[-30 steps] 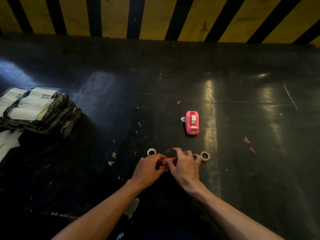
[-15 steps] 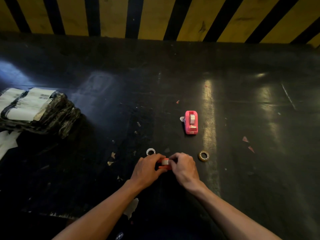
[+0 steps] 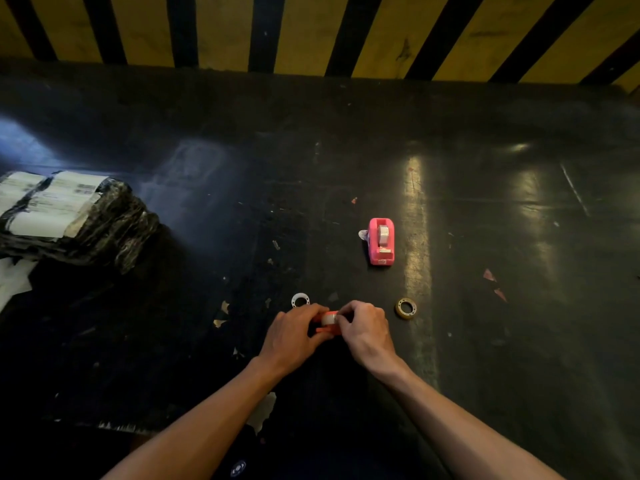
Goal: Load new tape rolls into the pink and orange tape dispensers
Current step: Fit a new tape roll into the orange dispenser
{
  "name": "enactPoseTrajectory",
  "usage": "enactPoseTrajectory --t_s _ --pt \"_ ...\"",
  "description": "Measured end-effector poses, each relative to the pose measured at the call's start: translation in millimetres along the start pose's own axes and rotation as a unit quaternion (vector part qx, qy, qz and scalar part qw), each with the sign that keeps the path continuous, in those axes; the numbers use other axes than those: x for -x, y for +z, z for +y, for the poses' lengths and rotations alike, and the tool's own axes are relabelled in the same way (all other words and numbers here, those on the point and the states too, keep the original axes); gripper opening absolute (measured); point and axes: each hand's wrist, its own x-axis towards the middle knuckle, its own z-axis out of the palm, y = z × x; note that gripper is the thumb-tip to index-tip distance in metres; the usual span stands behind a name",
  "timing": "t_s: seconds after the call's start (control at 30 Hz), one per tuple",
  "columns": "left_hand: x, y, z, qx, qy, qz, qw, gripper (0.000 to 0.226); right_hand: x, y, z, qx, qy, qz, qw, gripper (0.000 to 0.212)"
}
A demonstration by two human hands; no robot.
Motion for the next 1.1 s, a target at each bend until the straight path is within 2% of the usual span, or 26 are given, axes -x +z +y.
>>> enactPoseTrajectory --t_s 0.13,0.33,0.57,0.8,1.1 --pt "-1 -3 -1 -0.006 0.004 -0.017 1.0 0.044 -3 -5 2 0.026 -0.011 -0.013 1.0 0.014" --pt "-6 -8 -3 -0.009 0.002 -0.038 0.999 0.045 -13 -25 15 0.011 0.032 -0.028 0.999 0.013" --pt "-12 -14 -7 -0.007 0.012 -0.076 0.997 0.045 -22 -49 33 -0.076 0.089 -0.08 0.99 0.01" --pt "-14 -15 -9 -0.011 0.009 -0.089 0.996 0.046 -22 -40 52 -0.162 0.141 -0.112 0.97 0.008" --pt "-13 -14 -9 0.004 0.006 -0.084 0.996 0.044 -20 -25 49 -0.223 0.185 -0.107 0.951 0.012"
